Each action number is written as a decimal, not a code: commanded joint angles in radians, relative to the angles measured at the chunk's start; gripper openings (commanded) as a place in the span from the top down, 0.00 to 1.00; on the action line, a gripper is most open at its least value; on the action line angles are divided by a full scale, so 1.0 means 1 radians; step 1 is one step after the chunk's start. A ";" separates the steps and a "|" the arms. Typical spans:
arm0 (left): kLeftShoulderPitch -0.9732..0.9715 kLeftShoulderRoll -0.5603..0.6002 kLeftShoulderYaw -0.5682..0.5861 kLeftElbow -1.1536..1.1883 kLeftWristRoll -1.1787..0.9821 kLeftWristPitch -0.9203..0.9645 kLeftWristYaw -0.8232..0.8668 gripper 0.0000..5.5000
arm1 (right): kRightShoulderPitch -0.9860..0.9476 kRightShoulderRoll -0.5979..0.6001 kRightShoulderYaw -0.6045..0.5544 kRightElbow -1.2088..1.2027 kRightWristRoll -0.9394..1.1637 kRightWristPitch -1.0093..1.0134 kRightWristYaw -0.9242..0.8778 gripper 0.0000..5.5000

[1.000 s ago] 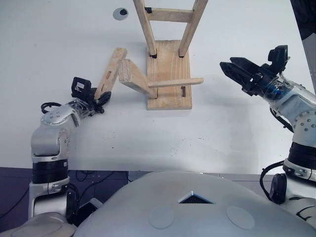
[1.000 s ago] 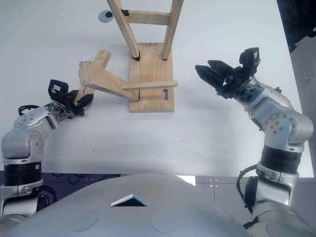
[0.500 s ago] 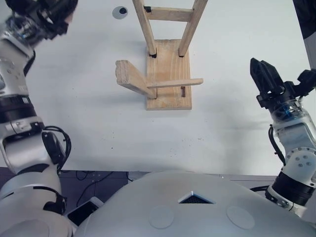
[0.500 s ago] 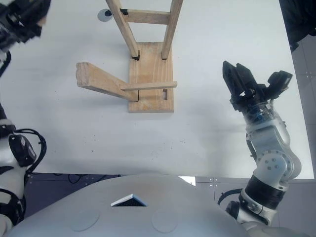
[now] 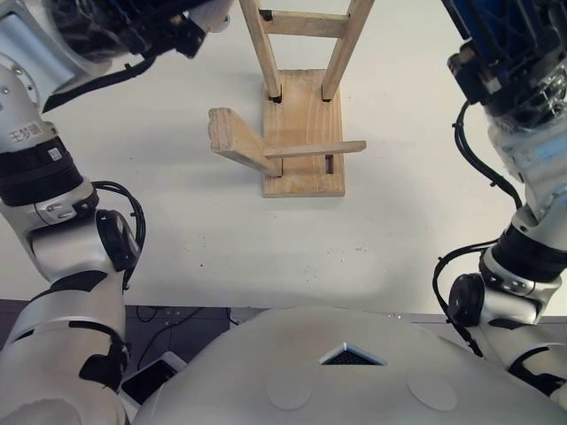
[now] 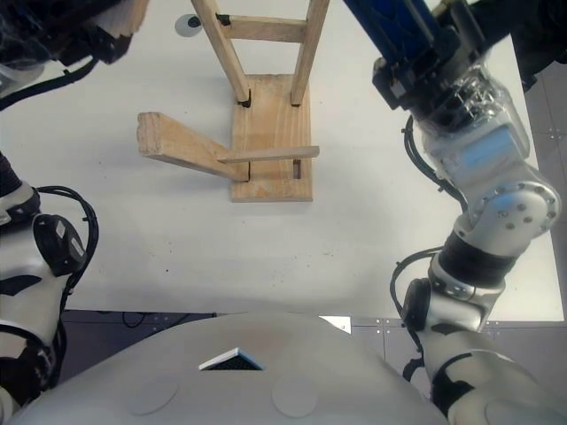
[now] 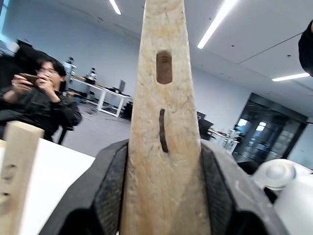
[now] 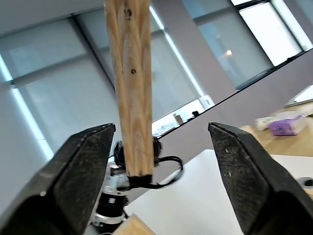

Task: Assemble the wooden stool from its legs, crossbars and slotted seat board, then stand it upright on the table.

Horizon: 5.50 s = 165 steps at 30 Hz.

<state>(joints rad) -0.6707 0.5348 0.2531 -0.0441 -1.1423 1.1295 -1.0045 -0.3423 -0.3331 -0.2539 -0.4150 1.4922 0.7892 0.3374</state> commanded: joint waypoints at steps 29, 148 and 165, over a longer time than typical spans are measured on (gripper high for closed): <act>0.008 0.032 -0.082 -0.041 0.020 -0.038 -0.057 0.64 | -0.236 0.045 0.095 0.144 0.059 0.000 -0.001 0.62; 0.463 0.198 -0.447 -0.018 0.698 -0.934 -0.361 0.63 | -0.167 -0.447 0.540 0.561 -1.128 -0.496 0.948 0.63; 0.301 0.264 -0.553 -0.131 0.766 -0.711 -0.367 0.63 | -0.156 -0.413 0.617 0.390 -1.233 -0.393 0.861 0.63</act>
<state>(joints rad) -0.3867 0.8382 -0.2062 -0.1598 -0.3714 0.3995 -1.3022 -0.5400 -0.7592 0.2550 -0.0024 0.4397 0.3675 1.3031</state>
